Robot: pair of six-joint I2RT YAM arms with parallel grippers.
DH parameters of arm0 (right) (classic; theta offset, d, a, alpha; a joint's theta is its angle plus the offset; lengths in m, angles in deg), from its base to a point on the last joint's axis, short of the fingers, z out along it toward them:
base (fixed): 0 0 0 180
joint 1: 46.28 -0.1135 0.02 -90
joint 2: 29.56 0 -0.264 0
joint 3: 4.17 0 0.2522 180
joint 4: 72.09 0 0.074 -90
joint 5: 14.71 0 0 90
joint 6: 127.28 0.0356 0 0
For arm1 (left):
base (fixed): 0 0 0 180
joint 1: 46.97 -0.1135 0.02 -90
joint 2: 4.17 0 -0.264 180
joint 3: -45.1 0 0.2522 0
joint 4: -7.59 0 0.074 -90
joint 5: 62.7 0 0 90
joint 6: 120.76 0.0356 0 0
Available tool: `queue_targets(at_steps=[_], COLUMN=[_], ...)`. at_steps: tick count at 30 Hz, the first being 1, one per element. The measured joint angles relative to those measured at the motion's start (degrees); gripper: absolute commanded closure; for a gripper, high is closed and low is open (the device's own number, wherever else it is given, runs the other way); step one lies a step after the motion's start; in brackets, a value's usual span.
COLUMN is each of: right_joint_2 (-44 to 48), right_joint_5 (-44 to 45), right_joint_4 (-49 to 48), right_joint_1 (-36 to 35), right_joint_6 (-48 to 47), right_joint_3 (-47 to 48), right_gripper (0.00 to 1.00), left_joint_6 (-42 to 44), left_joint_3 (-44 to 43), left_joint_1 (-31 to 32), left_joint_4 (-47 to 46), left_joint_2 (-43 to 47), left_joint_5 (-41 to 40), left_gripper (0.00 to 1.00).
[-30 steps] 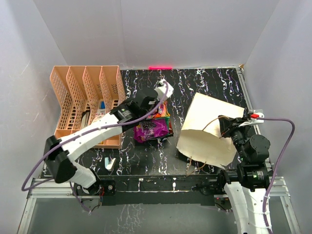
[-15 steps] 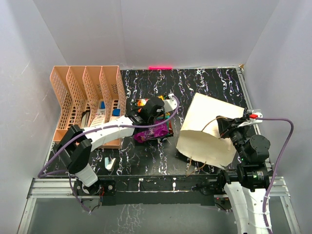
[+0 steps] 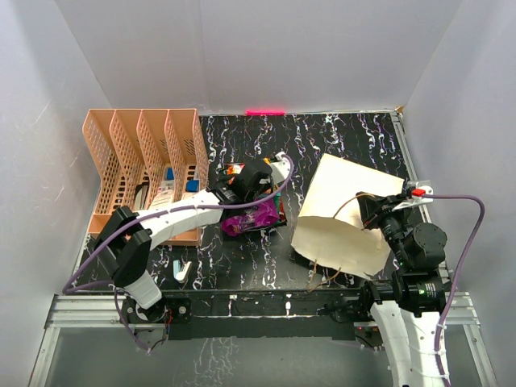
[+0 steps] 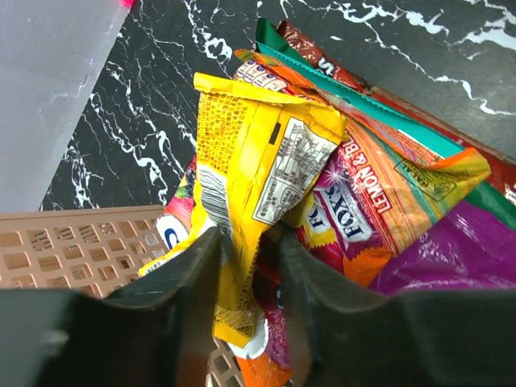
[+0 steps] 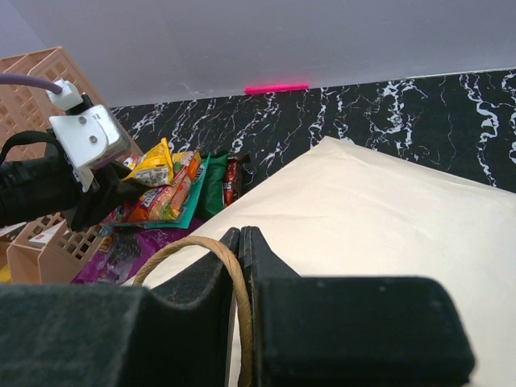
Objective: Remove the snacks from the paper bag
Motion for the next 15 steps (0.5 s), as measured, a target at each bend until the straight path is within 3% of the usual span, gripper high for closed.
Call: queue_targets(at_steps=[7, 11, 15], right_joint_2=[0.0, -0.8, -7.0], right_joint_5=[-0.6, -1.2, -3.2], right_joint_4=[0.0, 0.0, 3.0], right_joint_1=[0.0, 0.0, 0.0], right_joint_6=[0.0, -0.1, -1.5], right_joint_3=[0.0, 0.0, 4.9], right_gripper=[0.92, 0.92, 0.92], left_joint_6=[-4.3, -9.5, -16.8], left_joint_3=[-2.6, -2.9, -1.5], left_joint_1=[0.0, 0.0, 0.0], left_joint_4=[7.5, 10.7, 9.2], left_joint_2=[4.8, 13.8, 25.6], left_joint_5=[3.7, 7.9, 17.1], left_gripper=[0.4, 0.38, 0.37])
